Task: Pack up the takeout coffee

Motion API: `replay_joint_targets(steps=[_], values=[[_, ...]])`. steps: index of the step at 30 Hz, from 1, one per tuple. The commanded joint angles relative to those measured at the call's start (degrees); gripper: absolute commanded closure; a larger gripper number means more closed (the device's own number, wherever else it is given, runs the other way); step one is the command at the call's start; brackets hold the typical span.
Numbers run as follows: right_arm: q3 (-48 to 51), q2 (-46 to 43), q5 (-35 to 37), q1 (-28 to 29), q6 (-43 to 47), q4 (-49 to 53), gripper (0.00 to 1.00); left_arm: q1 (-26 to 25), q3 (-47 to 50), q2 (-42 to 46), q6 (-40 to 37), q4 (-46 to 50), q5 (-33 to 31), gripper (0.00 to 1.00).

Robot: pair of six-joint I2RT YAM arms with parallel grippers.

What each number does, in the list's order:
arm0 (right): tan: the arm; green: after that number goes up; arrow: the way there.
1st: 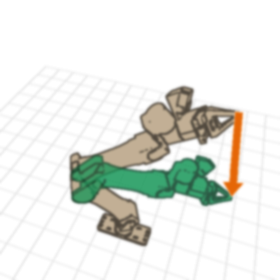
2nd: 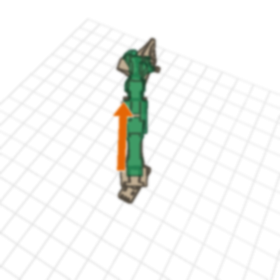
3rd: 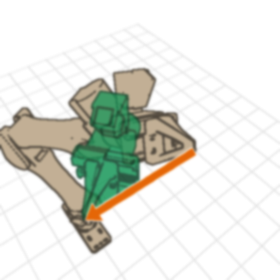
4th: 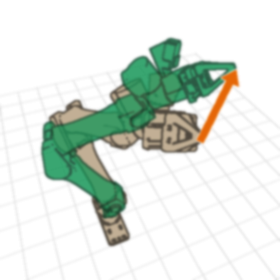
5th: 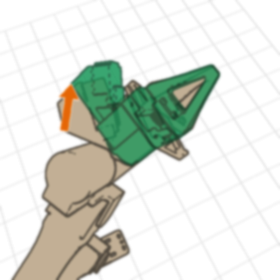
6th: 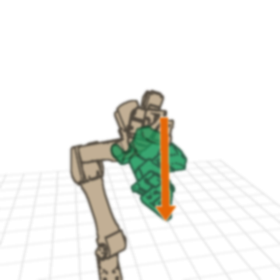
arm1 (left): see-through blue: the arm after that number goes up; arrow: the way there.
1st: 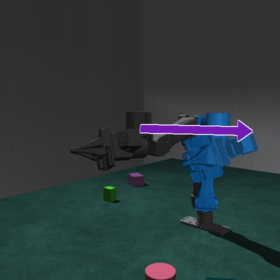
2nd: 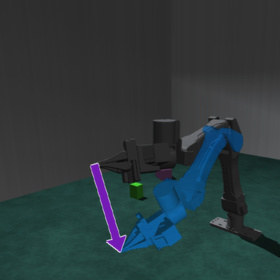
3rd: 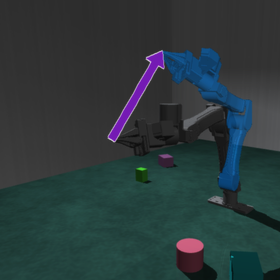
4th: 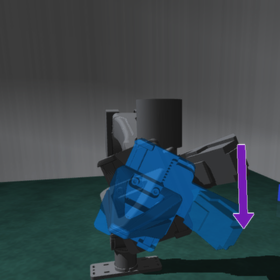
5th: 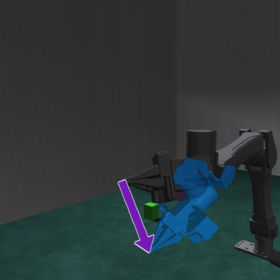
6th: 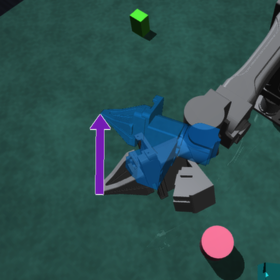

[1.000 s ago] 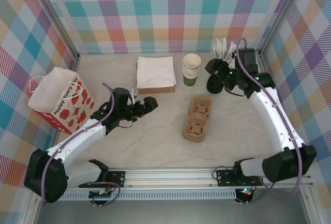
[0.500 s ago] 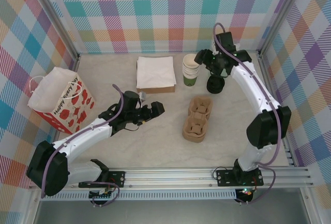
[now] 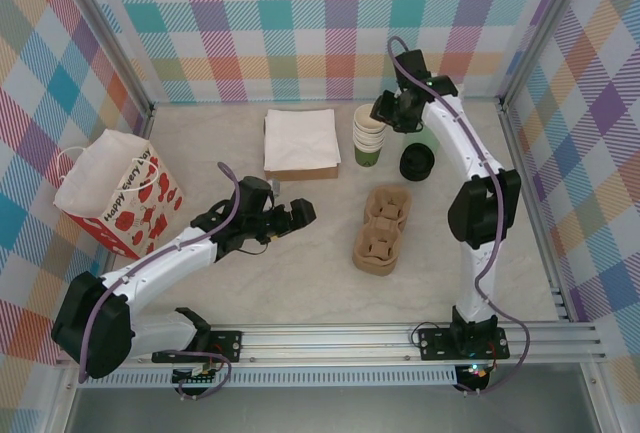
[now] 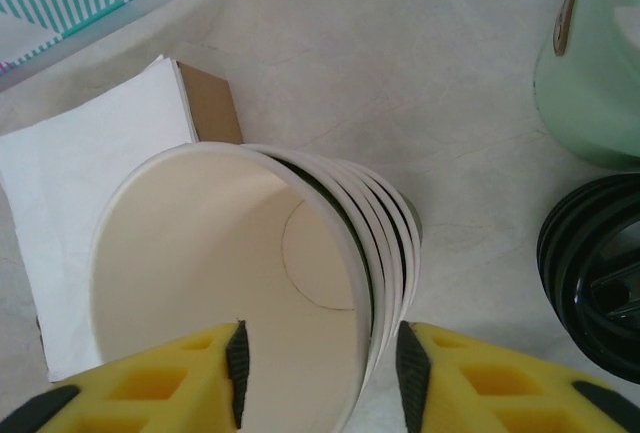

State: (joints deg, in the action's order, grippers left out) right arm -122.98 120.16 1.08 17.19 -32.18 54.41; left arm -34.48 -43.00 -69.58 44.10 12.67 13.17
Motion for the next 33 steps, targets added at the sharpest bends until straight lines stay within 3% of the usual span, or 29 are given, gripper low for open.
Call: replay_joint_targets(steps=[1,8,14,33], values=[[-2.4,0.3,-0.4,0.4,0.6,2.8,0.61,-0.8,-1.6,1.1,-0.8,1.9,-1.2,0.00],[-2.6,0.3,0.0,0.5,1.5,3.6,0.82,-0.9,-1.9,1.5,-0.7,2.4,-1.7,0.00],[-2.8,-0.5,0.1,0.4,2.0,4.4,0.92,-0.8,-1.9,2.0,-0.5,2.6,-2.0,0.00],[-10.1,-3.2,-1.1,0.1,3.8,7.9,0.95,-0.8,-5.7,8.3,-0.8,10.6,-7.9,0.00]])
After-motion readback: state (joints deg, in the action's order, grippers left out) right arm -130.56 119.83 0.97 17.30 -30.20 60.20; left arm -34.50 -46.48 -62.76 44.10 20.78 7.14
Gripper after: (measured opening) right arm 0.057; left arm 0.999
